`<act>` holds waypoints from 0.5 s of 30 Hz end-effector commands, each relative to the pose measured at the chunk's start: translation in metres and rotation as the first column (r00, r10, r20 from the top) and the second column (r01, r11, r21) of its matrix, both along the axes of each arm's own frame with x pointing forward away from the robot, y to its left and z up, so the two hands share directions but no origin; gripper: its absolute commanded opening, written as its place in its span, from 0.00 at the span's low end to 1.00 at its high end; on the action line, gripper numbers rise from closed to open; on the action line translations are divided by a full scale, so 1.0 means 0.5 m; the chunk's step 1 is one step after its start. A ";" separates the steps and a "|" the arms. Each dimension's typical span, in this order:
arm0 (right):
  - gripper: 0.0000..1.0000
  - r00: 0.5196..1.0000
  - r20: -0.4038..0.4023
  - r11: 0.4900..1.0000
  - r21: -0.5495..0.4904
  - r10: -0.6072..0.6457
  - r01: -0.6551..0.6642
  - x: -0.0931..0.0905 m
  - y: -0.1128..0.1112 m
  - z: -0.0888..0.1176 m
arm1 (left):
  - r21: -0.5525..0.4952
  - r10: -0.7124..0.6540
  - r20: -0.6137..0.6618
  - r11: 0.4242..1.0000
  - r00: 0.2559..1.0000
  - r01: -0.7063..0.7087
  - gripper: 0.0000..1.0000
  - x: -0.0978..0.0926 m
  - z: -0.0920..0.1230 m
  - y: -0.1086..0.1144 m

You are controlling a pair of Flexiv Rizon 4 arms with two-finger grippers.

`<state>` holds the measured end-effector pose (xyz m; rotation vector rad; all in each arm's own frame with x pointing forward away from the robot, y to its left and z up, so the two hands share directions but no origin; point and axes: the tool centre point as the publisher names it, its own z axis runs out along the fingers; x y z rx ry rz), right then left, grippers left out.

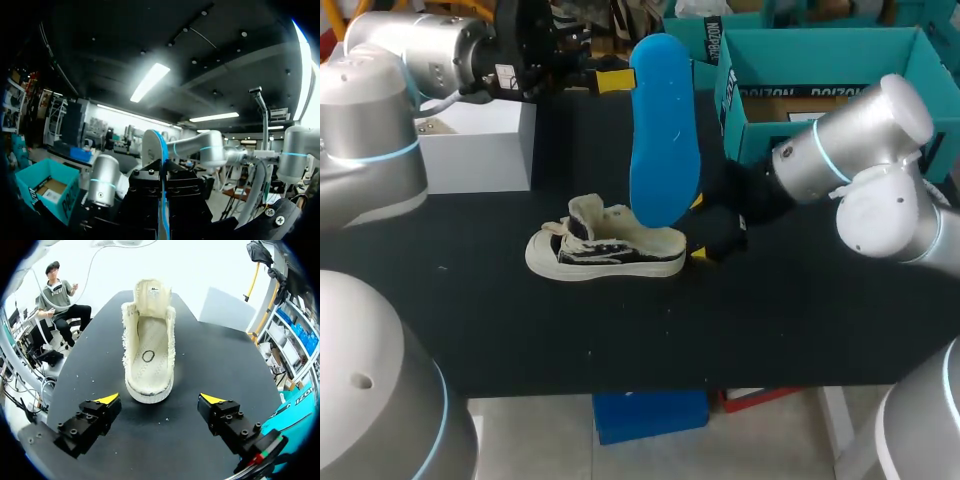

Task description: Take the shoe out of the shoebox, open the shoe tongue, remove and reinsert the insole, then place the shoe into the shoebox

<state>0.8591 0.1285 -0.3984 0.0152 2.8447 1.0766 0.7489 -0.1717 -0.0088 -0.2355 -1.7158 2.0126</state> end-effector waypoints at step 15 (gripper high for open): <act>1.00 1.000 0.005 0.987 0.162 0.018 -0.019 0.004 0.001 -0.052 | -0.001 0.001 0.002 1.000 1.000 -0.001 0.00 -0.001 -0.003 0.000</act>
